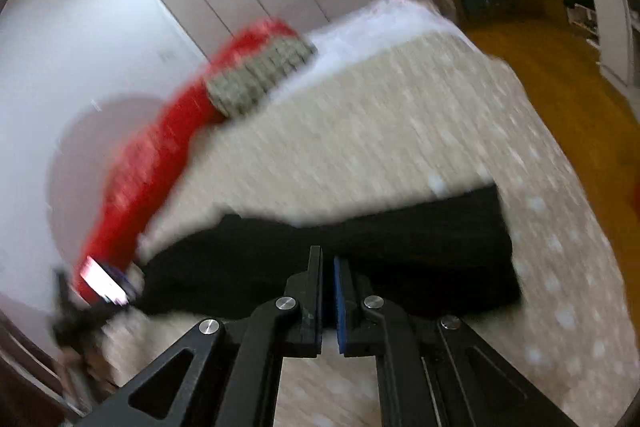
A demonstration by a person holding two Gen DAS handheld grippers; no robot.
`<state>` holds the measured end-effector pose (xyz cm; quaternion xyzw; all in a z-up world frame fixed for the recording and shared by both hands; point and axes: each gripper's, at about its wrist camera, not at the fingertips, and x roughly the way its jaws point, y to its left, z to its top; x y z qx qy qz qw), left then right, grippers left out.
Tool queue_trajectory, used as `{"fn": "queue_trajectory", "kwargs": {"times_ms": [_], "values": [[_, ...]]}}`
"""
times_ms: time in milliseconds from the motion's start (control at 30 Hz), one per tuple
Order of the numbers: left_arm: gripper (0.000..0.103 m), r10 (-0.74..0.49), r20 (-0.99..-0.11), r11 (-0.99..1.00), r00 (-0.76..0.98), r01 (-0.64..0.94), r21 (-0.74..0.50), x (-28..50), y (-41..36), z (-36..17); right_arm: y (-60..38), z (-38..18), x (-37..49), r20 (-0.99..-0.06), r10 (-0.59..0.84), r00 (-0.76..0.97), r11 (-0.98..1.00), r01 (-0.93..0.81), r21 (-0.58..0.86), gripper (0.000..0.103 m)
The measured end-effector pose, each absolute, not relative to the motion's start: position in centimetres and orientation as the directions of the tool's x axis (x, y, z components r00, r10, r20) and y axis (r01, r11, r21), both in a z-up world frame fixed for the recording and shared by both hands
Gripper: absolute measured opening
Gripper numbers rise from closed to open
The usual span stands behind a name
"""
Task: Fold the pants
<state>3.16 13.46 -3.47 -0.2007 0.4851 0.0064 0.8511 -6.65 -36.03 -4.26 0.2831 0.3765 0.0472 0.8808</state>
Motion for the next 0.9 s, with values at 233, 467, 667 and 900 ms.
{"fn": "queue_trajectory", "kwargs": {"times_ms": [233,467,667,900], "values": [[0.043,-0.148,-0.832,0.905,0.535,-0.266,-0.332,3.2,16.0,-3.4,-34.0,-5.1,-7.4,-0.644,0.386,0.661,0.853,0.010,0.522,0.025],[0.061,-0.171,-0.823,0.889,0.542,-0.275,-0.366,3.5,15.9,-4.2,-20.3,-1.4,-1.7,-0.531,0.597,0.601,0.801,-0.415,0.431,0.039],[0.061,-0.174,-0.847,0.903,0.502,-0.261,-0.341,5.5,15.5,-5.5,-9.5,-1.6,2.0,-0.591,0.559,0.582,0.756,-0.651,0.074,0.046],[0.061,-0.171,-0.856,0.917,0.487,-0.238,-0.319,7.1,15.0,-6.0,-5.8,-4.6,4.4,-0.669,0.430,0.606,0.664,-0.714,-0.221,0.042]]}}
